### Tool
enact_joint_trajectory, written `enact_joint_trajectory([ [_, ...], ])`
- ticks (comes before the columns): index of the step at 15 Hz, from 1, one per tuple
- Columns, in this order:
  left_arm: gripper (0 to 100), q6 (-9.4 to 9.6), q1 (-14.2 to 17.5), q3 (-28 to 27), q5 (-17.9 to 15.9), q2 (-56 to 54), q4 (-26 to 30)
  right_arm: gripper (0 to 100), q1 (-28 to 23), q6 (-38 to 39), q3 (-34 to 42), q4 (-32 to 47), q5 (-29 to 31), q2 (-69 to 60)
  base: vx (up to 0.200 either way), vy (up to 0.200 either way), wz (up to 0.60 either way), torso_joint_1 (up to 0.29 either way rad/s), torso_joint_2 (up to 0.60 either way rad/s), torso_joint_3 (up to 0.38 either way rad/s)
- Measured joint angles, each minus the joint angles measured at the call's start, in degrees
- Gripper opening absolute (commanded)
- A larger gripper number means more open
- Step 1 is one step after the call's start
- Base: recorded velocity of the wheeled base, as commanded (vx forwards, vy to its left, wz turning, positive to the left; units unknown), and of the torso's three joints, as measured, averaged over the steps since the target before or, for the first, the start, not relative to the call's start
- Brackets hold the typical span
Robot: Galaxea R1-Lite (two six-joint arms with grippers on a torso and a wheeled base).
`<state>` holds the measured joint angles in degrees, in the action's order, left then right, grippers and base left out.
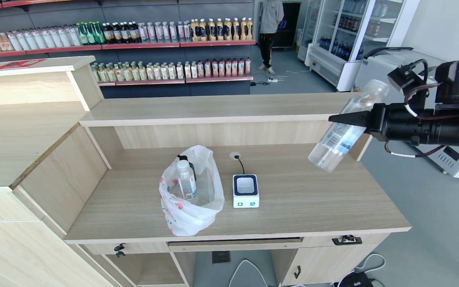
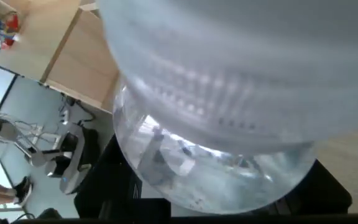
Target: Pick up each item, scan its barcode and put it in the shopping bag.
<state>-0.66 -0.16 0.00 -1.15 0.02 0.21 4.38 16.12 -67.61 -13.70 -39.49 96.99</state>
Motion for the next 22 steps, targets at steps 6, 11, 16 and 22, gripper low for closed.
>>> enact_joint_trajectory([
  [6, 100, -0.02, -0.05, 0.0, 0.02, 0.0, 0.0, 0, 10.36, 0.6, -0.8, 15.86, -4.41, -13.95, 0.0, 0.0, 0.0, 0.0, 0.0, 0.0],
  [11, 100, -0.02, -0.02, 0.0, 0.0, 0.0, 0.0, 0, 16.68, 0.6, -3.22, 23.33, -4.46, -21.3, 0.0, 0.0, 0.0, 0.0, 0.0, 0.0],
  [16, 100, -0.02, -0.05, 0.0, 0.02, 0.0, -0.02, 0, 19.87, -0.06, -1.27, 28.12, -4.44, -28.22, 0.0, 0.0, 0.0, 0.0, 0.0, 0.0],
  [22, 100, -0.02, 0.0, 0.0, 0.02, 0.0, 0.0, 0, 20.64, -0.85, 4.61, 28.39, -4.36, -35.02, 0.0, 0.0, 0.0, 0.0, 0.0, 0.0],
])
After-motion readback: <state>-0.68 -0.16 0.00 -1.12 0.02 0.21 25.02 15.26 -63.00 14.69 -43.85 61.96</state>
